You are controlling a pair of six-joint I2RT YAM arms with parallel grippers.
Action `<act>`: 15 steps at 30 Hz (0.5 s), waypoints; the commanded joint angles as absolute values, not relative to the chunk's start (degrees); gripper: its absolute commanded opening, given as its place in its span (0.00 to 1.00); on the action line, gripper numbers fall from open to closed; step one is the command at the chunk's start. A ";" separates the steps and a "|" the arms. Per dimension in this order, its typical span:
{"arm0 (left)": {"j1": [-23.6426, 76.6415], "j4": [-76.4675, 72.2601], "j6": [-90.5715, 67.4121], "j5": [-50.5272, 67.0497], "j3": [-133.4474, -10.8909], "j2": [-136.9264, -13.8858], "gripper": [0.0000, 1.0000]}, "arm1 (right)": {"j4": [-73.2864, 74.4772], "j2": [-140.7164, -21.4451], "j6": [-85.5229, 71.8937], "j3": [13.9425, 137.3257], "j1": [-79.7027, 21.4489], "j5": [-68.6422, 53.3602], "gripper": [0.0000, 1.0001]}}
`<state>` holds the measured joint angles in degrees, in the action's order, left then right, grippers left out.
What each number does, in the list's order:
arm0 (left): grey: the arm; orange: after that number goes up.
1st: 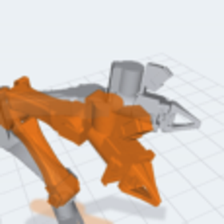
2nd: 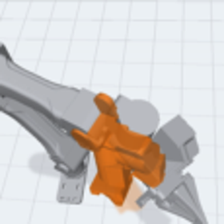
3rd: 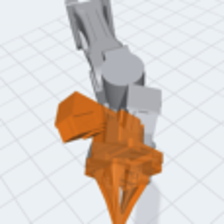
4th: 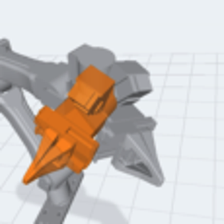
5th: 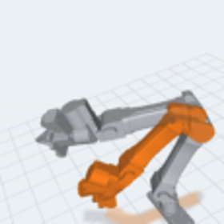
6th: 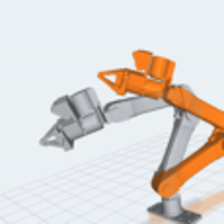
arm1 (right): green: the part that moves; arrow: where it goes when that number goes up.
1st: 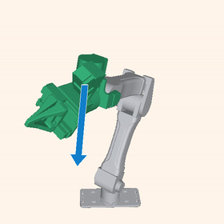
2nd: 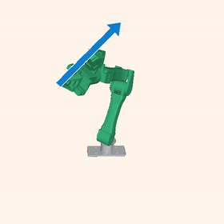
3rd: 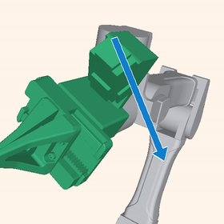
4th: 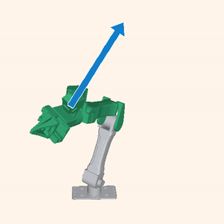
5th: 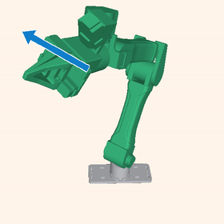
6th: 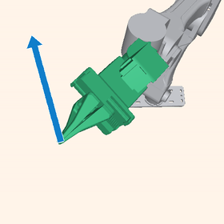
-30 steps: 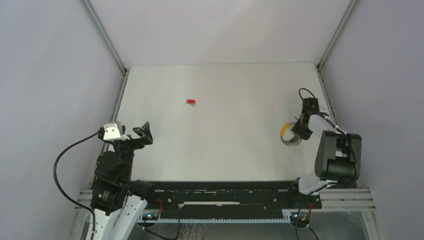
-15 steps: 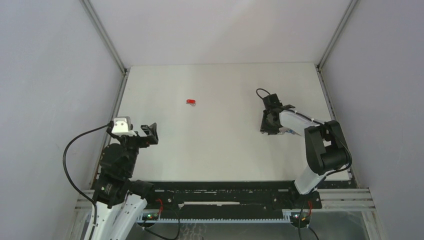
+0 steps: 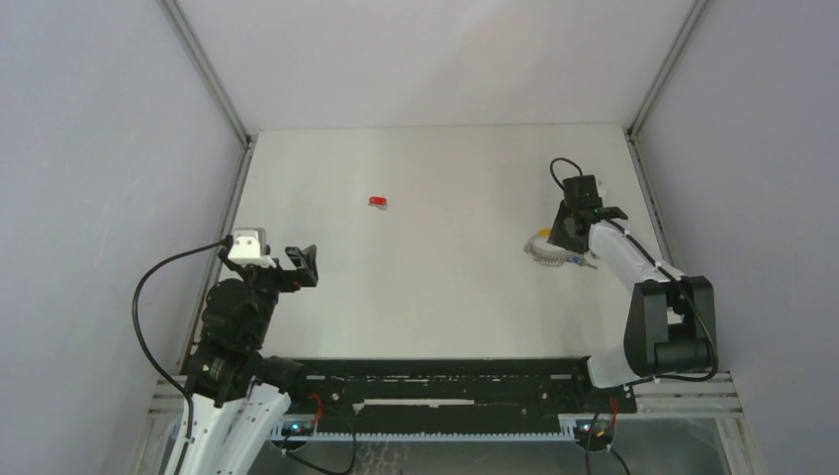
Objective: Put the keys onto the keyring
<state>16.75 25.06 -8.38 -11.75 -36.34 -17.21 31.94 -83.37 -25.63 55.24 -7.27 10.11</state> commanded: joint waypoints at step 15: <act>16.87 24.50 -7.34 -10.23 -36.83 -16.70 1.00 | 26.23 -86.94 -18.70 52.56 1.63 9.14 0.24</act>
<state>16.75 25.08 -8.38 -11.53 -36.34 -17.19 29.04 -85.25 -20.18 52.25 0.75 9.89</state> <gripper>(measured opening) 0.996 0.231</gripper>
